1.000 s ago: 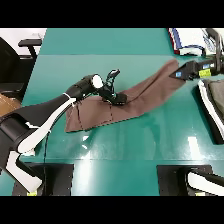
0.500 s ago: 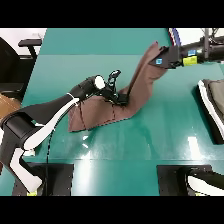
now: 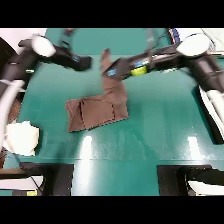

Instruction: Fold the shirts.

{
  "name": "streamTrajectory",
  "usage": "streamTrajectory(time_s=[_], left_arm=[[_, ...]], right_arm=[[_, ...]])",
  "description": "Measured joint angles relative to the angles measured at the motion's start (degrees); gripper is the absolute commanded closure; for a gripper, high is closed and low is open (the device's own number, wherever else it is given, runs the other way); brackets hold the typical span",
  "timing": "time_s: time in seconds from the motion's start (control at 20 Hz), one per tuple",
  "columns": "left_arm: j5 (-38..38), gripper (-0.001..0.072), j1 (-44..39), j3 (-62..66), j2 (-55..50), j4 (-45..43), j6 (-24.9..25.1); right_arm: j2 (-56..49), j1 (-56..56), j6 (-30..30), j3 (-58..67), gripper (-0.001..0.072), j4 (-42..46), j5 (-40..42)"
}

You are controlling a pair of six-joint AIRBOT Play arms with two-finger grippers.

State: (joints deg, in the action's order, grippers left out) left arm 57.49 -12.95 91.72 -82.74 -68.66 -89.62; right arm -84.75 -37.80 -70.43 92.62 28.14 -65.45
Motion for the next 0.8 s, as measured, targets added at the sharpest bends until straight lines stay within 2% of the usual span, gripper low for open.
streamTrajectory(time_s=[0.05, 0.1, 0.15, 0.25, 0.45, 0.65, 0.7, 0.75, 0.8], left_arm=[[0.11, 0.0680, 2.34, 0.07, 2.69, -1.53, 0.02], [0.61, 0.0679, 4.59, 0.11, 5.35, -2.84, 0.07], [0.92, 0.0679, 6.58, 0.15, 7.56, -3.85, 0.09], [1.84, 0.0679, 10.19, 0.17, 11.15, -5.70, 0.11], [5.07, 0.0679, 13.70, 0.17, 14.47, -7.32, 0.13], [7.04, 0.0680, 14.73, 0.17, 15.41, -8.00, 0.46], [7.37, 0.0679, 14.82, 0.17, 15.54, -8.04, 0.55], [7.54, 0.0679, 14.91, 0.17, 15.56, -7.96, 0.57], [7.72, 0.0679, 14.95, 0.17, 15.61, -7.85, 0.59]], right_arm=[[-2.62, -3.13, 1.53, 1.25, 0.0166, -0.83, 1.51], [-5.25, -5.79, 2.89, 2.78, 0.0084, -1.22, 2.58], [-8.17, -8.22, 4.13, 4.76, 0.0090, -1.55, 3.39], [-13.16, -10.99, 5.53, 8.96, 0.0160, -2.05, 3.21], [-17.40, -9.20, 4.15, 12.20, 0.0161, 1.18, -3.04], [-14.14, -0.26, 0.33, 4.74, 0.0158, 9.27, -6.08], [-12.92, 2.64, -0.98, 1.75, 0.0147, 12.07, -6.38], [-11.80, 5.40, -2.01, -1.03, 0.0043, 14.21, -6.82], [-10.82, 8.09, -2.97, -3.69, 0.0008, 15.56, -6.91]])
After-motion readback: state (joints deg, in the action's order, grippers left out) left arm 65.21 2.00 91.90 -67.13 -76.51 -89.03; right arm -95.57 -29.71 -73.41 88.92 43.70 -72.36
